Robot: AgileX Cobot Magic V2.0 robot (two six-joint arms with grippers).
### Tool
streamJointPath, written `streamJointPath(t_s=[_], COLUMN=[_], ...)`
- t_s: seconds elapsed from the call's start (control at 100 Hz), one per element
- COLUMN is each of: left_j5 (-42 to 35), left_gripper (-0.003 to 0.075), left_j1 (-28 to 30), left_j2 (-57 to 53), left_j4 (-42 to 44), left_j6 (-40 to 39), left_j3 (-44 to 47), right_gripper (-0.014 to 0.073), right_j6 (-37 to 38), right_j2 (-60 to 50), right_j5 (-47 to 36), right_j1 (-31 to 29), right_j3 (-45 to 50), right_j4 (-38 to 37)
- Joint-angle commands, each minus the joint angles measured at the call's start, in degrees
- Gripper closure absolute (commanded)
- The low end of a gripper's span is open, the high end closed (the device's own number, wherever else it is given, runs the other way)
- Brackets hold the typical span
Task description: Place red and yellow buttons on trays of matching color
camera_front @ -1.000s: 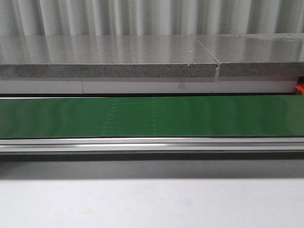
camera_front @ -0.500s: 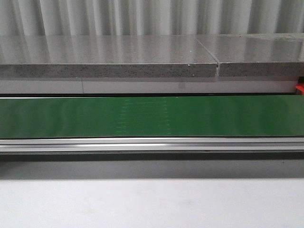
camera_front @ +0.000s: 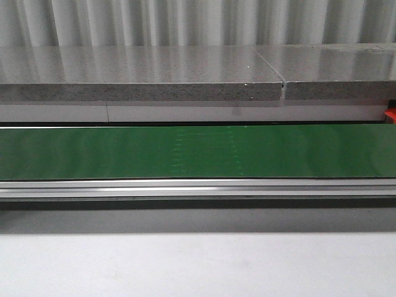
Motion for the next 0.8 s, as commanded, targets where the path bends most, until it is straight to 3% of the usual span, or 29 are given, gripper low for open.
streamJointPath(t_s=[0.0,0.31,0.79], left_j5=[-5.9,-4.8,-4.5], left_gripper=[0.0134,0.0136,0.0136], left_j1=[3.0,14.4,15.1], left_j2=[7.2,27.9,47.5], left_j4=[0.8,-1.8,0.1], left_j6=[-1.9,-1.9,-1.5], left_j3=[-4.8,-15.8,-25.5], right_gripper=[0.0662,0.0662,0.0662], right_j6=[-0.5,-0.5,-0.5], right_j2=[-0.3,-0.3,-0.3], right_j5=[-3.6,-3.6,-3.6], right_j1=[0.0,0.0,0.0], right_j3=[-1.5,-1.5,-1.5], right_j4=[0.0,0.0,0.0])
